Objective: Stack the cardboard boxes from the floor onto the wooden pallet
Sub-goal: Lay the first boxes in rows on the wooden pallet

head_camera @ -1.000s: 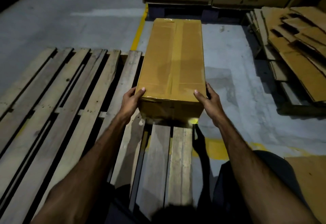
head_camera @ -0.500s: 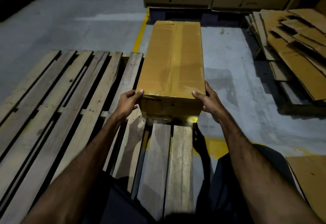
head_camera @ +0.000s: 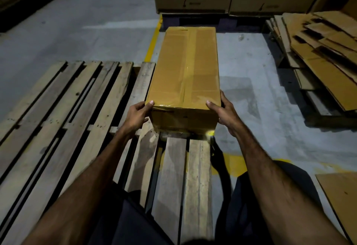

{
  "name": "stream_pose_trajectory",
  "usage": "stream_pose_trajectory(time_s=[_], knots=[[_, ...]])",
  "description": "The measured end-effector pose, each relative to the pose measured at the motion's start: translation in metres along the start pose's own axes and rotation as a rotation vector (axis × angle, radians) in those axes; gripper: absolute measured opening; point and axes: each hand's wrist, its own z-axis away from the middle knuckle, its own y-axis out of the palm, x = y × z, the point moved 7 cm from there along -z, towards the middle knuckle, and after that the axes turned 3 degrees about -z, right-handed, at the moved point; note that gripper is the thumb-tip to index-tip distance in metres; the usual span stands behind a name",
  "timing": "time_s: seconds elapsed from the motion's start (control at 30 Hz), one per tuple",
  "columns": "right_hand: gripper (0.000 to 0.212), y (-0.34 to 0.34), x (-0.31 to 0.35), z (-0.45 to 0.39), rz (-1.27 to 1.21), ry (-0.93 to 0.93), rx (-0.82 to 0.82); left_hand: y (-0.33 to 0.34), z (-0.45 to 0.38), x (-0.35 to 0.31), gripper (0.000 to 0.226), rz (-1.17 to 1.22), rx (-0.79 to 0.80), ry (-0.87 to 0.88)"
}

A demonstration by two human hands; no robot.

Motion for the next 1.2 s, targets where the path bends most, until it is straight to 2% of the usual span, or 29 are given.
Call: stream_pose_trajectory(time_s=[0.1,0.27,0.53,0.7,0.9,1.07,1.2], knots=[[0.08,0.0,-0.003,-0.003,0.008,0.007,-0.002,0.0,0.0,0.001,0.046,0.007,-0.012,-0.004],[0.087,-0.001,-0.002,-0.003,0.01,-0.004,0.002,0.002,0.002,0.003,0.032,0.022,-0.008,-0.03],[0.1,0.004,-0.005,-0.005,0.023,-0.003,-0.004,-0.004,0.003,0.002,0.044,0.036,-0.035,-0.071],[0.094,0.005,-0.001,-0.006,0.021,-0.033,-0.008,-0.005,-0.002,0.002,0.036,0.018,-0.031,-0.077],[0.099,0.006,-0.004,-0.008,0.025,-0.023,-0.016,-0.006,-0.005,0.007,0.031,0.021,-0.053,-0.081],[0.09,0.006,-0.005,-0.008,0.007,-0.017,-0.03,-0.007,-0.005,0.01,0.031,0.021,-0.058,-0.071],[0.074,0.004,-0.002,-0.005,-0.004,-0.013,-0.02,-0.009,-0.005,0.012,0.043,0.02,-0.057,-0.07]])
